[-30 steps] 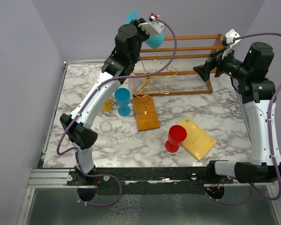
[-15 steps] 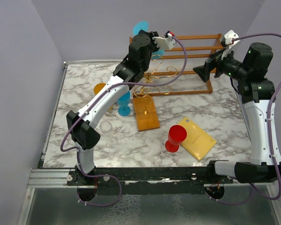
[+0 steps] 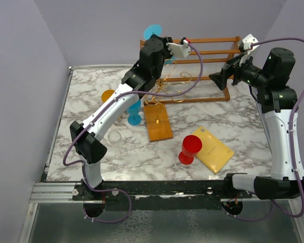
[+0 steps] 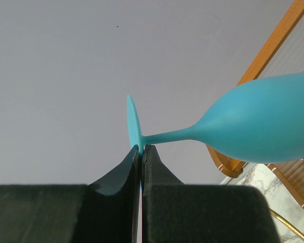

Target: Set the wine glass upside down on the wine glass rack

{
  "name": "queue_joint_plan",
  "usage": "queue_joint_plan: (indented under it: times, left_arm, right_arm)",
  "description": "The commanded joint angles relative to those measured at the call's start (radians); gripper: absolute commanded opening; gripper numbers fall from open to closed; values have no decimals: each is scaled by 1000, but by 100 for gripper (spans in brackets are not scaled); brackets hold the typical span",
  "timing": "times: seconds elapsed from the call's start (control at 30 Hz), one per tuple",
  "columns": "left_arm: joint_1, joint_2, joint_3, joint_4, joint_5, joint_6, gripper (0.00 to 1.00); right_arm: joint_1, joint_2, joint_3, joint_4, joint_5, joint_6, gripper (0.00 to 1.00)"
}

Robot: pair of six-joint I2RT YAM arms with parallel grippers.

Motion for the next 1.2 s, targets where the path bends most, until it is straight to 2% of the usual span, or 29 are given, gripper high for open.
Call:
queue_joint_plan:
  times: [0.0, 0.53, 1.17]
  left_arm:
    - [-15, -47, 9, -43, 27, -21, 0]
    - [-16, -75, 53, -101, 46, -71, 0]
    - [-16, -73, -23, -167, 105, -25, 0]
  right_arm:
    - [1, -18, -15, 0, 13, -9, 100]
    - [1, -18, -34, 15, 15, -10, 100]
    - [1, -20, -44, 18, 18, -13, 100]
